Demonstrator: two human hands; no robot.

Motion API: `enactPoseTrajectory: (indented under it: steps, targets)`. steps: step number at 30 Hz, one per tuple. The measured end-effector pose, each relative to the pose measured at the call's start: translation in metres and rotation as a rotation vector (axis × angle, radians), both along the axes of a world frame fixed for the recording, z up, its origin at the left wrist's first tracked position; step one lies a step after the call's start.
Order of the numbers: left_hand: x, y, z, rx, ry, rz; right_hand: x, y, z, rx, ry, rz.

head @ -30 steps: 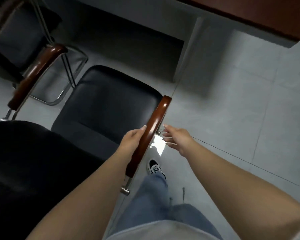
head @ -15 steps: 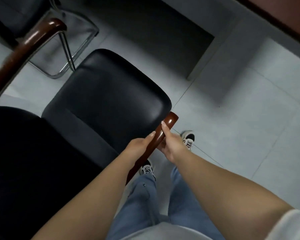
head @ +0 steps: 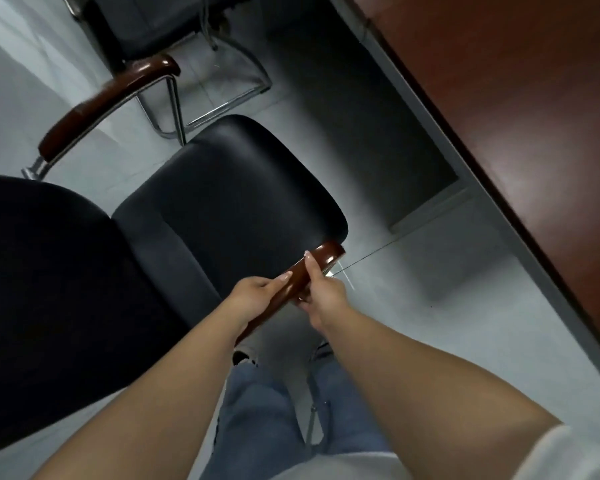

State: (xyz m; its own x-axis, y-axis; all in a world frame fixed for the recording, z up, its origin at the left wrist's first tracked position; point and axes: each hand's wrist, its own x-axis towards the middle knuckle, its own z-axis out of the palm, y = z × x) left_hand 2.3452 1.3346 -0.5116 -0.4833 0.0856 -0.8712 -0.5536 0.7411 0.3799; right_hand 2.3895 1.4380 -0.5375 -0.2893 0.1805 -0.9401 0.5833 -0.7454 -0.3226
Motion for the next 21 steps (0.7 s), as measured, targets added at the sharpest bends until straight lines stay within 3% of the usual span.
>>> enactPoseTrajectory:
  steps: [7,13,17,21]
  targets:
    - [0.035,0.068,-0.03,0.066,-0.084,0.023,0.026,0.07,-0.013,0.074,-0.074,0.034]
    - [0.054,0.078,-0.031,0.1,-0.054,0.0,0.04,0.082,-0.017,0.102,-0.092,0.065]
    - [0.059,0.063,-0.021,0.105,0.027,0.166,0.046,0.077,-0.012,0.299,-0.099,0.216]
    - [0.08,0.034,0.001,0.241,0.04,0.498,0.065,0.065,0.009,0.619,0.006,0.272]
